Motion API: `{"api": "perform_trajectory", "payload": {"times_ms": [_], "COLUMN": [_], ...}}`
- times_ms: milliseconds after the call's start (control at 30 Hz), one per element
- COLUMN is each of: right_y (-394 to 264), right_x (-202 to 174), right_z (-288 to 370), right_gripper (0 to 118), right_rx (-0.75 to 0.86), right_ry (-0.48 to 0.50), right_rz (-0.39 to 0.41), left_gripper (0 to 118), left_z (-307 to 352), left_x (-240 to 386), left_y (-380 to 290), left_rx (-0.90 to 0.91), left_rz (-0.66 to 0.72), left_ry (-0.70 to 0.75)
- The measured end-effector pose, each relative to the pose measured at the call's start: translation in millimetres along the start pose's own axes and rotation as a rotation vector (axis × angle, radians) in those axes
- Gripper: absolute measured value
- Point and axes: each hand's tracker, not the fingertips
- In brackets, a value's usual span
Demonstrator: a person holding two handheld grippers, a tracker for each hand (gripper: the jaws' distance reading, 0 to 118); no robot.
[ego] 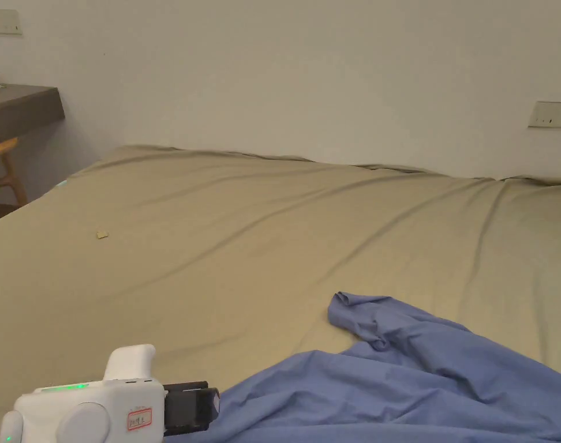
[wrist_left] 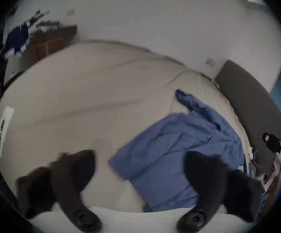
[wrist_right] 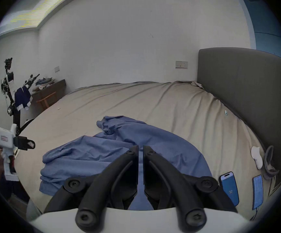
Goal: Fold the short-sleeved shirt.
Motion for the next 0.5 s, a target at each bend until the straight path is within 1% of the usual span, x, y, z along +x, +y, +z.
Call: {"api": "perform_trajectory", "payload": {"times_ms": [100, 167, 200, 233, 300, 333, 367, 400, 467, 500], "right_y": [-4.0, -7.3, -8.8, -10.7, -12.8, -12.9, -13.2, -12.2, -8.7, -5.5], "right_x": [6.1, 11.6, 15.2, 19.4, 27.8, 31.7, 38.0, 44.0, 57.6, 65.9], "right_z": [1.6, 1.9, 2.2, 1.5, 1.7, 0.3, -3.3, -8.0, -24.8, -37.6], "right_gripper": [7, 7, 7, 7, 7, 7, 7, 7, 7, 12], "right_rx": [-0.014, -0.029, -0.037, -0.044, -0.053, -0.065, -0.080, -0.098, -0.160, -0.203], "right_ry": [-0.018, -0.037, -0.045, -0.053, -0.073, -0.088, -0.102, -0.104, -0.103, -0.113], "right_rz": [0.001, 0.001, -0.003, -0.006, -0.011, -0.014, -0.017, -0.021, -0.044, -0.063], "left_gripper": [115, 115, 114, 108, 86, 73, 51, 13, 11, 10], "left_z": [-30.6, -52.9, -64.2, -71.4, -83.8, -85.3, -78.1, -72.1, -67.2, -64.7], "left_x": [-0.1, -2.6, -4.8, -6.0, -10.7, -8.4, -1.1, 1.8, 2.6, 5.5], "left_y": [-1.6, -2.6, -2.6, -3.3, -5.3, -6.4, -6.8, -7.2, -7.0, -7.6], "left_rx": [-0.021, -0.054, -0.078, -0.091, -0.119, -0.119, -0.069, -0.049, -0.035, -0.038], "left_rz": [0.007, 0.018, 0.034, 0.051, 0.070, 0.047, -0.008, -0.038, -0.015, -0.015], "left_ry": [0.008, 0.043, 0.060, 0.087, 0.056, 0.120, 0.168, 0.168, 0.090, 0.106]}}
